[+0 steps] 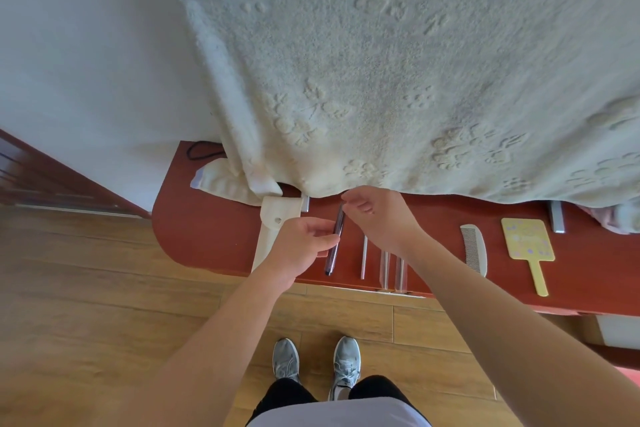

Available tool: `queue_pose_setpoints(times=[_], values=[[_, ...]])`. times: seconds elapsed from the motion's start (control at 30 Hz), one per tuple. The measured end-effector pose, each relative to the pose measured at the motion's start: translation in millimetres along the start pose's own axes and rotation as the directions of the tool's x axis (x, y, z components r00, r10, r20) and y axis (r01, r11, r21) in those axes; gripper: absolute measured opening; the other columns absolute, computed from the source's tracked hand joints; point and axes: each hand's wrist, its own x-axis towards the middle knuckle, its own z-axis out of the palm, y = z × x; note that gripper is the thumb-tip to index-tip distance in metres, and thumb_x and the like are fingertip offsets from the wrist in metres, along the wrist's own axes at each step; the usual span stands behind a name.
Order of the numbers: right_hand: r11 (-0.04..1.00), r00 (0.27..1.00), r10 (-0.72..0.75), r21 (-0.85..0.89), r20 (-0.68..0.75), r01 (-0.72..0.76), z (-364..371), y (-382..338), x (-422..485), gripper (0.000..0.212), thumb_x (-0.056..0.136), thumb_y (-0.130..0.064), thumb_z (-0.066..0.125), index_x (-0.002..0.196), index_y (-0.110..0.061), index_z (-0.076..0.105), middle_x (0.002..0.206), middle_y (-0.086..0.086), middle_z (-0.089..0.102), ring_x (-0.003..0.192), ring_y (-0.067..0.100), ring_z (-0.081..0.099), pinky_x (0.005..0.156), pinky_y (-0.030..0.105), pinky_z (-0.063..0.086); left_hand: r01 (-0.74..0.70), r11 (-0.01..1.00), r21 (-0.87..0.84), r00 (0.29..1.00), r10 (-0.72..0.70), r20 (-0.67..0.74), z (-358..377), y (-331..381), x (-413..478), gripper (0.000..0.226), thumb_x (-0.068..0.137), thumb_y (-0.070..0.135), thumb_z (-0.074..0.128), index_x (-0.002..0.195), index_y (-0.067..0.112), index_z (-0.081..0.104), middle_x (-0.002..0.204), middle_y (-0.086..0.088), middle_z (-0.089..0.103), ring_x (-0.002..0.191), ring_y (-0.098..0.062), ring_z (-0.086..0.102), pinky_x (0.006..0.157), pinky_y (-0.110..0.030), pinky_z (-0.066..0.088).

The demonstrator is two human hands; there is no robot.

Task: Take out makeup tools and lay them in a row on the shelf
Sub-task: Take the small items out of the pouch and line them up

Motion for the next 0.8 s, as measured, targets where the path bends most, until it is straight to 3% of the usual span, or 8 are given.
queue_pose_setpoints(times=[0.17,0.37,0.53,0.6,0.7,0.8], values=[[0.999,0.999,0.033,0.001,-0.008,-0.033,10.1,-2.3,-0.2,0.019,0.088,-0.028,0.067,0.106,-0.022,0.070,0.088,-0.010,0.069,0.083,0.002,0.063,0.077,0.017,0.048,-0.001,1.000,-0.003,1.000,0.001,0.021,-1.5,-5.2,-4.1,0.019,0.088,0.009,0.073,0.107,0.010,0.075,0.095,-0.006,0.076,0.089,-0.019,0.073,0.081,-0.031,0.060],[0.997,0.997,0.060,0.042,-0.039,-0.059,17.6,2.0,0.0,0.012,0.087,-0.024,0.069,0.097,-0.020,0.073,0.082,-0.012,0.070,0.076,-0.004,0.063,0.065,0.006,0.044,-0.008,0.993,0.116,0.997,-0.001,0.073,-0.9,-13.1,-6.8,0.012,0.094,0.019,0.068,0.101,0.014,0.076,0.089,0.001,0.074,0.088,-0.018,0.071,0.084,-0.035,0.060],[0.992,0.990,0.118,0.059,-0.076,-0.113,20.7,4.3,3.7,0.010,0.087,-0.024,0.068,0.095,-0.021,0.074,0.082,-0.012,0.069,0.076,-0.001,0.064,0.064,0.007,0.045,0.000,0.991,0.136,0.998,-0.009,0.066,1.0,-7.3,-6.6,0.012,0.095,0.017,0.066,0.098,0.014,0.076,0.087,-0.001,0.074,0.087,-0.019,0.071,0.083,-0.035,0.060],[0.988,0.986,0.142,0.081,-0.088,-0.134,21.6,3.9,5.4,0.010,0.087,-0.023,0.068,0.094,-0.020,0.074,0.081,-0.012,0.070,0.075,0.002,0.065,0.065,0.013,0.049,0.007,0.990,0.140,0.997,-0.017,0.072,0.8,-3.8,-7.0,0.011,0.095,0.017,0.066,0.095,0.014,0.076,0.086,-0.001,0.074,0.086,-0.019,0.071,0.083,-0.036,0.060],[0.961,0.960,0.237,0.181,-0.146,-0.210,6.8,5.0,13.6,0.009,0.086,-0.020,0.066,0.082,-0.020,0.073,0.070,-0.007,0.072,0.070,0.020,0.069,0.065,0.034,0.056,0.011,0.971,0.240,0.993,-0.040,0.115,0.0,-11.0,-15.2,0.009,0.092,0.017,0.068,0.088,0.017,0.076,0.085,-0.002,0.074,0.086,-0.020,0.071,0.084,-0.035,0.059],[0.947,0.945,0.281,0.211,-0.170,-0.243,-16.6,13.9,24.2,0.014,0.087,-0.015,0.065,0.075,-0.020,0.071,0.063,-0.006,0.070,0.065,0.027,0.067,0.065,0.044,0.058,0.070,0.966,0.249,0.996,-0.082,0.038,-4.3,-30.6,-23.9,0.008,0.091,0.021,0.069,0.089,0.019,0.077,0.087,0.000,0.074,0.086,-0.017,0.071,0.086,-0.036,0.059]])
